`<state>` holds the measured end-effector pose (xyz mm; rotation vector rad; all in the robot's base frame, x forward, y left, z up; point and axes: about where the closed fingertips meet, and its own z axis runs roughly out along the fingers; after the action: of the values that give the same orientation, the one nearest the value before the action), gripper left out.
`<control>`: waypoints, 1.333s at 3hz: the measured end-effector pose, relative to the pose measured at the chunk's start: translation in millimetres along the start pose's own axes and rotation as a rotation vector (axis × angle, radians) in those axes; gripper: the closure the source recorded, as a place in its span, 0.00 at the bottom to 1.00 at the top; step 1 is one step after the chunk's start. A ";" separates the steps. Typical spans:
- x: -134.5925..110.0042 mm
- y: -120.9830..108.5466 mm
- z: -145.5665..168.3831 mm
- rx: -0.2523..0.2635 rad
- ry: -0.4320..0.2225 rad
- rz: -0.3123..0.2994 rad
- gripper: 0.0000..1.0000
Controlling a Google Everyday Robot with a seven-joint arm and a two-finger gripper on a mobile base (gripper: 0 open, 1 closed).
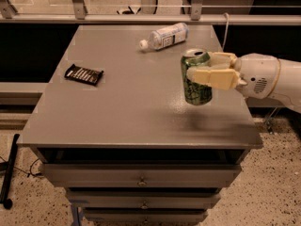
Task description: Place green can upright
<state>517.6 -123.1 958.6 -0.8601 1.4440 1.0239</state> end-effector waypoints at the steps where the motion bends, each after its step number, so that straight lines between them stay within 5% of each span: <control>1: 0.0 0.0 0.3 0.001 0.003 -0.001 1.00; 4: -2.8 7.0 7.7 -0.105 -0.086 -0.245 1.00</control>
Offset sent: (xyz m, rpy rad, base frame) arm 0.0049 0.0023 0.0143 0.0454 -0.1913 0.0864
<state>514.2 -113.5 962.2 -1.0291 1.1884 0.9443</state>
